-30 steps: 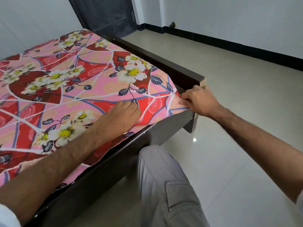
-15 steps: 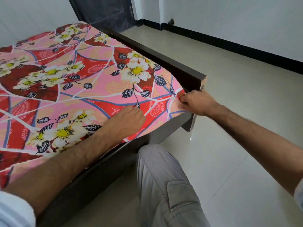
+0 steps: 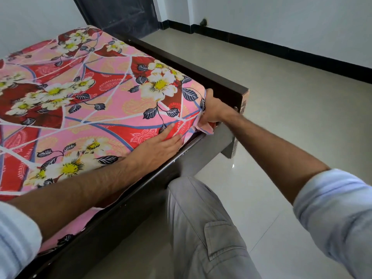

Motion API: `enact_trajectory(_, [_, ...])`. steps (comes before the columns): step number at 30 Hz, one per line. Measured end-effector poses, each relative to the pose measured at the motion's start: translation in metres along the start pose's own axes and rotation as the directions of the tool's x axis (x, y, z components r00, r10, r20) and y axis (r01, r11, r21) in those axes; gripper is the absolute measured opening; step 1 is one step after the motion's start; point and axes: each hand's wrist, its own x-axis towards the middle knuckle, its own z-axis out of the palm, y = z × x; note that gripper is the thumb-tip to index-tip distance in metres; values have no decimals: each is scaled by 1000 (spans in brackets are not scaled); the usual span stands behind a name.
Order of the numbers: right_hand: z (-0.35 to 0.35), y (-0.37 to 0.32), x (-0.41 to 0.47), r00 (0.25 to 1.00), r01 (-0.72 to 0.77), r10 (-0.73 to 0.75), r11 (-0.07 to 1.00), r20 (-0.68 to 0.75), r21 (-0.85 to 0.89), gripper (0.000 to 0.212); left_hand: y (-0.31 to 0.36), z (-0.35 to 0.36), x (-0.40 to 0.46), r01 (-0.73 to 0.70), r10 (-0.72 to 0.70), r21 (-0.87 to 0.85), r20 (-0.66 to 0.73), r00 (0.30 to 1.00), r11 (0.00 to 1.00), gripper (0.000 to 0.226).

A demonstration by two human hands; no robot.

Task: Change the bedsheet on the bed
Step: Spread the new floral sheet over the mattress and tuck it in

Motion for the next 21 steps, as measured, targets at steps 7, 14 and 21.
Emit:
enact_trajectory(7, [14,31,33,998,57,-59,996,27,74,110,-4,-3,9,-23,18,76,64,998,997,81])
enact_trajectory(14, [4,30,30,975,223,-223,974,4,-33,75,-6,5,20,-142,138,289,33,990,947,58])
enact_trajectory(21, [8,34,32,953,244,-262,961,-151,-131,46,-12,19,36,-201,215,203,-47,976,958,39])
